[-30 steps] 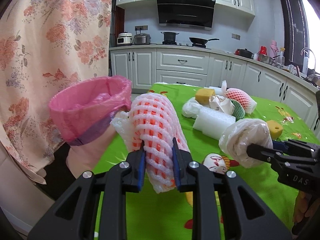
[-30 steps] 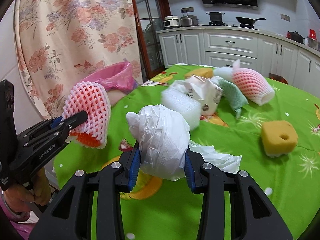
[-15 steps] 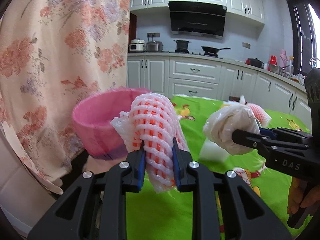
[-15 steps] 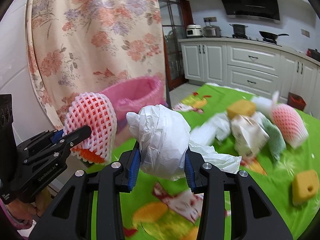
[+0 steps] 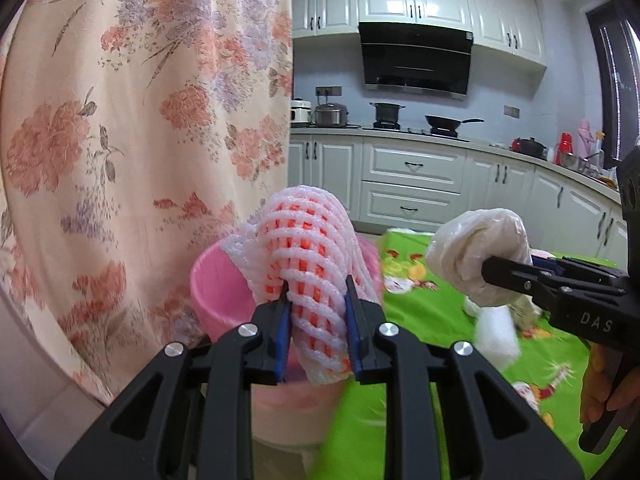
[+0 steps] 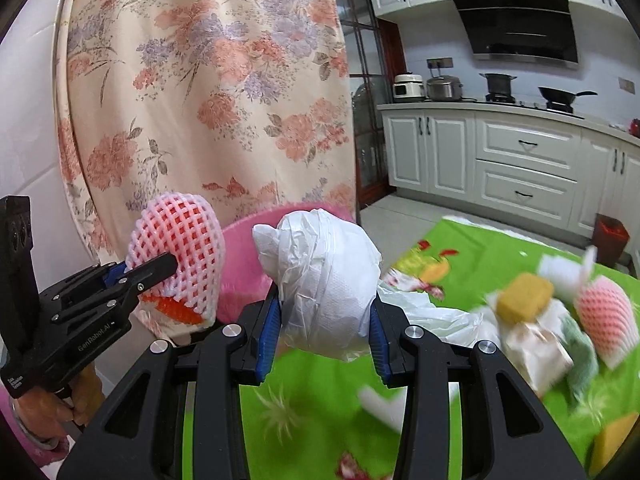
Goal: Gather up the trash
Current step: 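Carry the bag bundle and pink foam net to the wastebasket and release both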
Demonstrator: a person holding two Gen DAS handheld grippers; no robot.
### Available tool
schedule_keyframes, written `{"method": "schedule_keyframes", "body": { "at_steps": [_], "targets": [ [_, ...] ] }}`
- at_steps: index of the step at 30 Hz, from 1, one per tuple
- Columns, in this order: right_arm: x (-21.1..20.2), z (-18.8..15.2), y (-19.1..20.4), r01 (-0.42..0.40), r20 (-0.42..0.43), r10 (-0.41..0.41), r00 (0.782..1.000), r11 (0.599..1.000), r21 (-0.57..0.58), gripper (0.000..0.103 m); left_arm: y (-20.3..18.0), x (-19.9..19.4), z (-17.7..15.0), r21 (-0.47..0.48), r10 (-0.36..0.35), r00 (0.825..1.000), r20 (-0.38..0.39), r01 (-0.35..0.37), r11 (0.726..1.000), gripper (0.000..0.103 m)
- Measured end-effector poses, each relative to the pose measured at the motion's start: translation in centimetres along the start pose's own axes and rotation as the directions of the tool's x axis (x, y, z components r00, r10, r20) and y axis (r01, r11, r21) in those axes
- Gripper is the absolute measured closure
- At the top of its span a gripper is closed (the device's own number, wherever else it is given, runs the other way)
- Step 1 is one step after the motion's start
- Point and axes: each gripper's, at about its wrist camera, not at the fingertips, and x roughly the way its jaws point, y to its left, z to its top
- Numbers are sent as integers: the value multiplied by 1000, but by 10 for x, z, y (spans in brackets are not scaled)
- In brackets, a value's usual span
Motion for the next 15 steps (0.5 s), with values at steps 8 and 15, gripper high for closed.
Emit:
{"method": "schedule_keyframes", "body": {
  "at_steps": [8,15],
  "targets": [
    [75,31,3,-33,-48,33,998,999,15,64,46,63,29,-38,14,998,-53,-16,999,79],
    [132,44,8,-47,-107,49,993,999,20,51,76,109,31,-93,3,992,-125,-15,996,71]
  ]
}}
